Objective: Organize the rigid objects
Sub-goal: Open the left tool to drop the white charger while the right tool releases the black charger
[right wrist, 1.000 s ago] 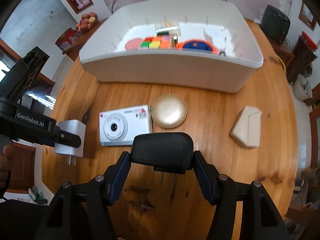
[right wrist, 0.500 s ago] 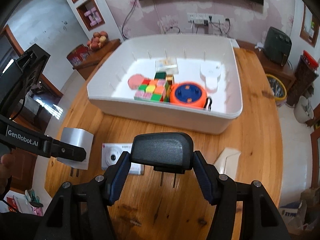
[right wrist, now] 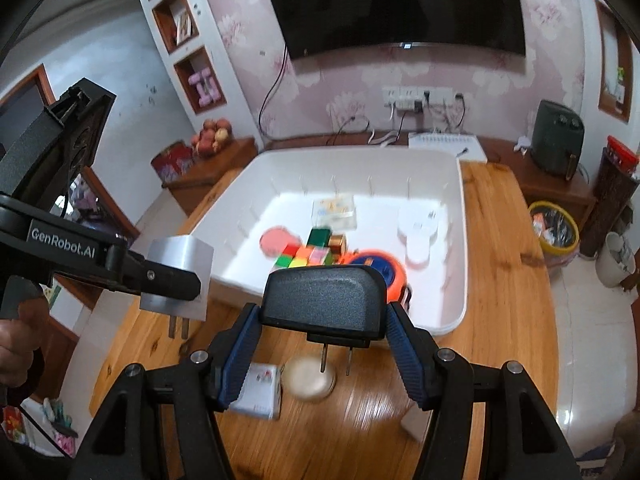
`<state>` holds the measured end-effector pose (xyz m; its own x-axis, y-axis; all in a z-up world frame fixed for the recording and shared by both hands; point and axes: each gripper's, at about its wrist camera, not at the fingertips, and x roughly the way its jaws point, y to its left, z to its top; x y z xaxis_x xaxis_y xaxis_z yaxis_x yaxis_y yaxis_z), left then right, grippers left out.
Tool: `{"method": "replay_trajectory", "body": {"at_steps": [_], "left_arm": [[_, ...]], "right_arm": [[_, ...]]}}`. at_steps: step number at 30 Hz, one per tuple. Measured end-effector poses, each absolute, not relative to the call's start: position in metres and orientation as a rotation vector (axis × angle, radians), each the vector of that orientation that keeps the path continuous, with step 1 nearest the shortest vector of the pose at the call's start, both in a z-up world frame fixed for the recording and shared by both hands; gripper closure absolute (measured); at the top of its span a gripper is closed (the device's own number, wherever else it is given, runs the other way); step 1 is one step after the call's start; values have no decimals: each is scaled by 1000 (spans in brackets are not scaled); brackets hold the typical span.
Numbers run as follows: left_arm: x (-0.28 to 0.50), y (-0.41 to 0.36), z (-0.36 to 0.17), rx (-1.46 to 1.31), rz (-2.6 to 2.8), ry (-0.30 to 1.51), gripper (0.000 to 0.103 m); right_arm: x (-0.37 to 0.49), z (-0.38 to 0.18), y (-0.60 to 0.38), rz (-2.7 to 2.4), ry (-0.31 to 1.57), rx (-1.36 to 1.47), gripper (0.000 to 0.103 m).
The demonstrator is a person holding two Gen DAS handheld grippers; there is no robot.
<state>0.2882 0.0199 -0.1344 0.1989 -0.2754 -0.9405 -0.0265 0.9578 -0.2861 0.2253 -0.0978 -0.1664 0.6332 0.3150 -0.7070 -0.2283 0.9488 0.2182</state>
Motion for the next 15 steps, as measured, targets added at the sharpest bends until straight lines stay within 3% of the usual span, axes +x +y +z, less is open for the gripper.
{"method": "replay_trajectory", "body": {"at_steps": [15], "left_arm": [[331, 26, -138, -250, -93, 1224, 42]], "right_arm": [[254, -190, -113, 208, 793, 157, 39]]}}
